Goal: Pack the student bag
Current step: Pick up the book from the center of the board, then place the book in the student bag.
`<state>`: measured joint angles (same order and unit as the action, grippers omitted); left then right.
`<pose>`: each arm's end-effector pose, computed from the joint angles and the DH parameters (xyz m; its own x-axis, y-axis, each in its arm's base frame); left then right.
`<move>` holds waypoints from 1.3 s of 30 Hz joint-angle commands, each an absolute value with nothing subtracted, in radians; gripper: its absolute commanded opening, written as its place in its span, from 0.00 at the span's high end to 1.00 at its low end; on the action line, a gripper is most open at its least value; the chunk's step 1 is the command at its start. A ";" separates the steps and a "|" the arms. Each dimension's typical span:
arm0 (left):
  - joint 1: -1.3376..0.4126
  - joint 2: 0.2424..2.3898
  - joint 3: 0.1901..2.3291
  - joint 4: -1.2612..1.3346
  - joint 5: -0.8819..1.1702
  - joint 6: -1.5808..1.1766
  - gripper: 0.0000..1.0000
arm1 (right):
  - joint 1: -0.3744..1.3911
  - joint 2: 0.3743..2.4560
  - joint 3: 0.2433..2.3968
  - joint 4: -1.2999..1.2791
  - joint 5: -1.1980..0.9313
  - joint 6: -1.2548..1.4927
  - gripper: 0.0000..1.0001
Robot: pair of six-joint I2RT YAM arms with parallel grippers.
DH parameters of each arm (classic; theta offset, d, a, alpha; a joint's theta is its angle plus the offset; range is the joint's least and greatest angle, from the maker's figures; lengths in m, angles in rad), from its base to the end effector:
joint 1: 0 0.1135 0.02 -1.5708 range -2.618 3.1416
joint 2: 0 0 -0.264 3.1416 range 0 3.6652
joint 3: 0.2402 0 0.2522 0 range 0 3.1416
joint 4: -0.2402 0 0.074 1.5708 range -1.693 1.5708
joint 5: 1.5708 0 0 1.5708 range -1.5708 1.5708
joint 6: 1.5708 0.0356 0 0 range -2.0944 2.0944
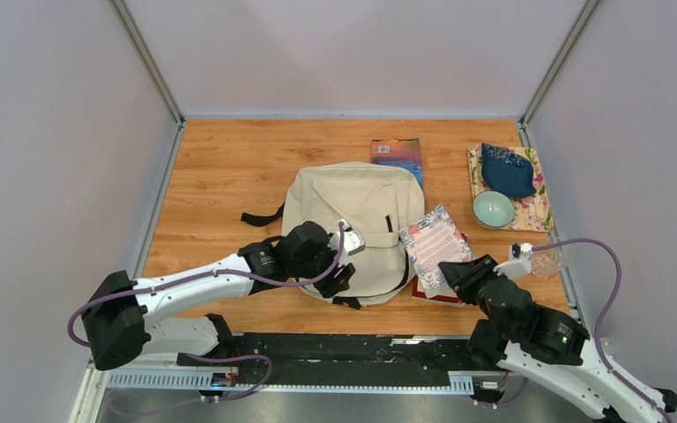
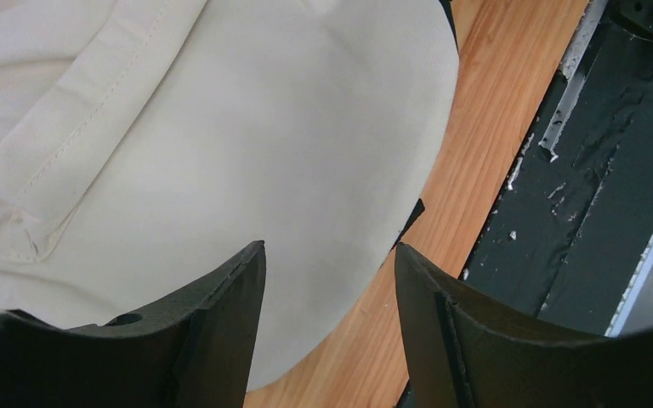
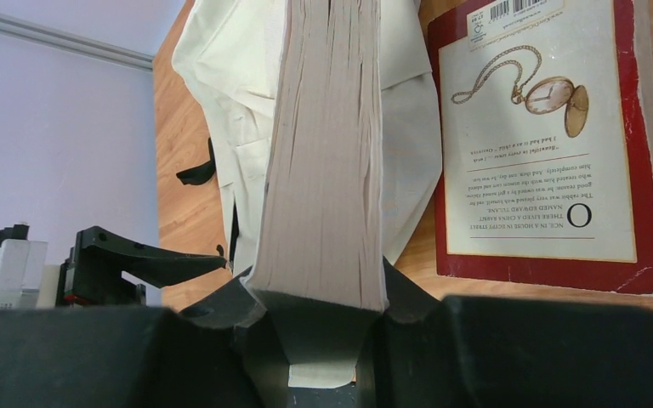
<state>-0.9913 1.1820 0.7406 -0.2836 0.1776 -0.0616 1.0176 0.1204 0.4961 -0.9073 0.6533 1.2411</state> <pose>0.1309 -0.2115 0.2351 -0.4176 0.5275 -0.7399 0.8719 0.4617 -0.1630 0.0457 0.0328 0.2391 -0.4650 0.6769 -0.5706 0.1224 0.6875 0.7158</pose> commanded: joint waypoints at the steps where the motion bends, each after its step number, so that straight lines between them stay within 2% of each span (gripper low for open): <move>1: -1.026 1.227 0.749 -0.181 0.195 0.052 0.35 | 1.019 0.071 0.564 -0.876 0.718 1.269 1.00; 7: -1.039 1.298 0.739 -0.109 0.244 0.066 0.36 | 1.019 0.058 0.572 -0.885 0.709 1.281 1.00; 19: -1.039 1.384 0.761 -0.143 0.304 0.051 0.38 | 1.019 0.061 0.555 -0.885 0.701 1.302 1.00; 24: -1.039 1.427 0.808 -0.208 0.310 0.052 0.51 | 1.019 0.060 0.548 -0.882 0.699 1.304 1.00; 26: -1.039 1.451 0.831 -0.241 0.318 0.057 0.63 | 1.019 0.058 0.546 -0.884 0.698 1.307 1.00; 28: -1.039 1.471 0.853 -0.267 0.324 0.057 0.71 | 1.019 0.058 0.545 -0.882 0.698 1.308 1.00; 29: -1.039 1.477 0.857 -0.271 0.327 0.057 0.79 | 1.019 0.057 0.545 -0.885 0.696 1.308 1.00; 33: -1.039 1.476 0.862 -0.273 0.305 0.035 0.95 | 1.019 0.049 0.537 -0.885 0.693 1.310 1.00; 35: -1.039 1.456 0.865 -0.268 0.282 0.028 1.00 | 1.020 0.045 0.537 -0.887 0.690 1.313 1.00; 39: -1.039 1.385 0.861 -0.239 0.204 0.008 1.00 | 1.019 0.041 0.543 -0.906 0.689 1.315 1.00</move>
